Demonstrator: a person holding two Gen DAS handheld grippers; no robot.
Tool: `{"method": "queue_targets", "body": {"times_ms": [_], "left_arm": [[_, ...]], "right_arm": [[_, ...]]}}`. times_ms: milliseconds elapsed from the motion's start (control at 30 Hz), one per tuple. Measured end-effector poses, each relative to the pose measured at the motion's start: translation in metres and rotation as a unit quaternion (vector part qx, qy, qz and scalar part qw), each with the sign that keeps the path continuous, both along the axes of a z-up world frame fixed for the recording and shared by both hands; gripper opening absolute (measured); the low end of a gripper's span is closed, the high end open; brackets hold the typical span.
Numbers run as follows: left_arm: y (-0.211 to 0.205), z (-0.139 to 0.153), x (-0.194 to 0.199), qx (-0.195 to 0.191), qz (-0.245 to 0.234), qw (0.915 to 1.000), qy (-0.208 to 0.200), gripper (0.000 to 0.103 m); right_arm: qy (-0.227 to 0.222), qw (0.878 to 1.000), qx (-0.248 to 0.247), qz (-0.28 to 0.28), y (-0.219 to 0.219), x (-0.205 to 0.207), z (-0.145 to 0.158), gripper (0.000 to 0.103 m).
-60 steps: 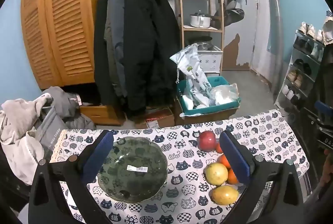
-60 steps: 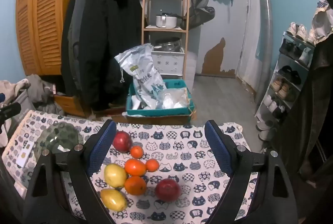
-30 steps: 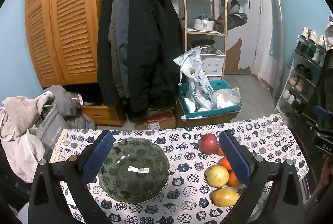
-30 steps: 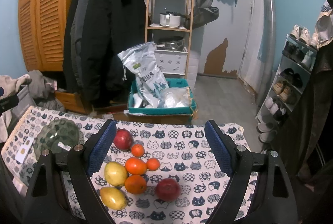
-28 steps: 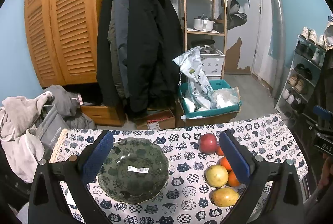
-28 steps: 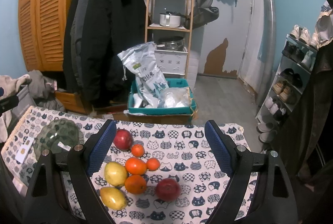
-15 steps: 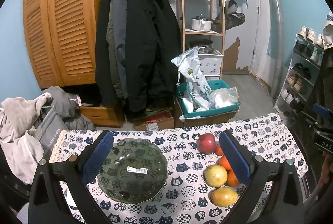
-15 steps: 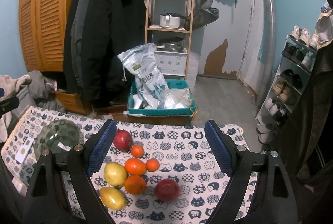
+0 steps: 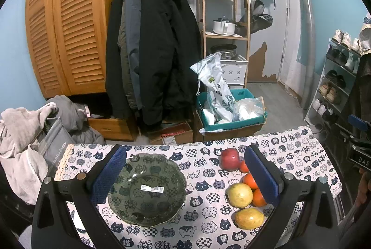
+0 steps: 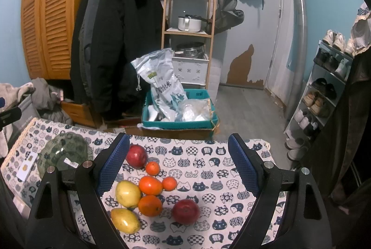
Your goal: Organize fruits
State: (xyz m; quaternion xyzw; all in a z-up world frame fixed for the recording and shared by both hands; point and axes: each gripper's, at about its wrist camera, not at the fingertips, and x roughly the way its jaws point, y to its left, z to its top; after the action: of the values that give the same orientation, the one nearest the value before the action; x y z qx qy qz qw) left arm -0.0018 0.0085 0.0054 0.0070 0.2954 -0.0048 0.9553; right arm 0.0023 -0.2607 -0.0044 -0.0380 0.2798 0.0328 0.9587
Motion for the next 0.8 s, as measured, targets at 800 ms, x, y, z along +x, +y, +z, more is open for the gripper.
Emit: {"method": "queue_targets", "body": {"times_ms": [800], "left_arm": [[-0.0009,0.0001,-0.0022,-0.002,0.0,1.0,-0.002,0.103]], "right_arm": [[-0.001,1.0,-0.002,0.0,0.0026,-0.0007,-0.0007,0.085]]}}
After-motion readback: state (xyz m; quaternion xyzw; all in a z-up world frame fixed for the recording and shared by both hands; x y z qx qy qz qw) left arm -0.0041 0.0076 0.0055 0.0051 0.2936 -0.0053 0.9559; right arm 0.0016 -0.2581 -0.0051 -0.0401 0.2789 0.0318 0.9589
